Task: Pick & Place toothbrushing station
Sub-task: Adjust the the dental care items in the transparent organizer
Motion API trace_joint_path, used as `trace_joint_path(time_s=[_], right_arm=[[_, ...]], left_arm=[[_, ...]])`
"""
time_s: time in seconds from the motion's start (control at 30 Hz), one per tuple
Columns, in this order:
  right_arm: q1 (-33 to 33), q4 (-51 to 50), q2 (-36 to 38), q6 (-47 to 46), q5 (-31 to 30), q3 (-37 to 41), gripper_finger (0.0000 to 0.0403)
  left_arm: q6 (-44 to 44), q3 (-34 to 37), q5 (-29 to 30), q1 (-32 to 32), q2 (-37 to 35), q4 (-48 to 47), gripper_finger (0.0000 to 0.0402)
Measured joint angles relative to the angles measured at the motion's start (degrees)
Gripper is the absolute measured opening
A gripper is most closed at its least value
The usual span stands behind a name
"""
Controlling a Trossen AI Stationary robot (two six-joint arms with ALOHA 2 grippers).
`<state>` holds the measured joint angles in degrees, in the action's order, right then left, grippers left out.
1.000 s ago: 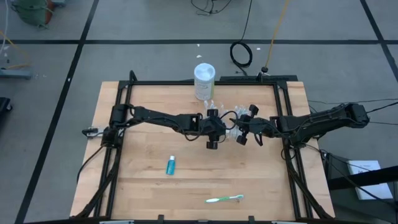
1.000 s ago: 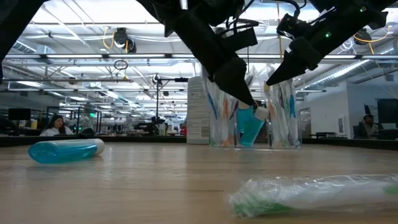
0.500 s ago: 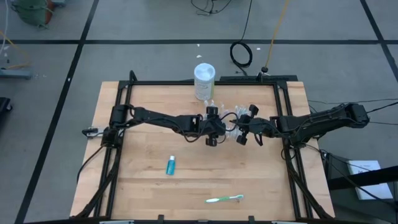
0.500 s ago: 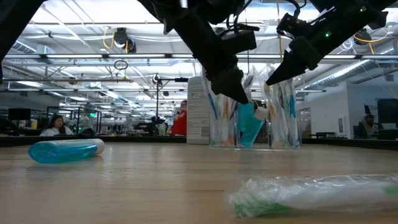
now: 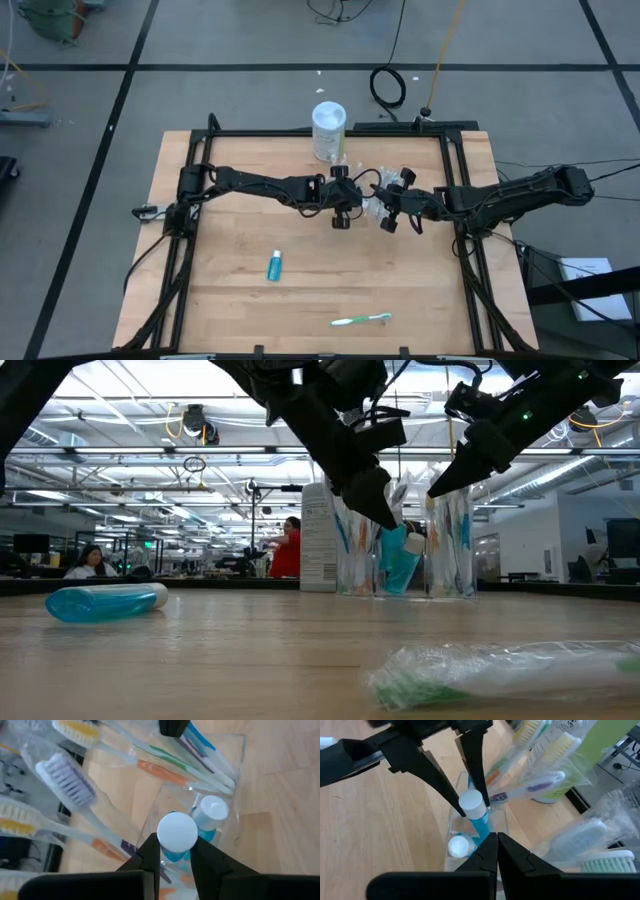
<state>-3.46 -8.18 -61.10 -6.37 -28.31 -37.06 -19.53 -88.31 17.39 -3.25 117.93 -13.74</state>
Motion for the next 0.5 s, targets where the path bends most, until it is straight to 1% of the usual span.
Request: trace_joint_path(time_s=[0.17,0.33,0.5], right_arm=[[0.00,0.04,0.00,0.00,-0.03,0.00,0.0000],[0.00,0.18,0.00,-0.01,-0.07,0.00,0.0000],[0.00,0.21,0.00,0.00,-0.10,0.00,0.0000]], left_arm=[[5.66,0.02,-3.66,-1.19,0.00,-2.06,0.0096],[10.53,0.02,-8.58,-3.43,0.00,-4.94,0.0085],[10.81,0.04,-12.89,-4.64,0.00,-4.90,0.0085]])
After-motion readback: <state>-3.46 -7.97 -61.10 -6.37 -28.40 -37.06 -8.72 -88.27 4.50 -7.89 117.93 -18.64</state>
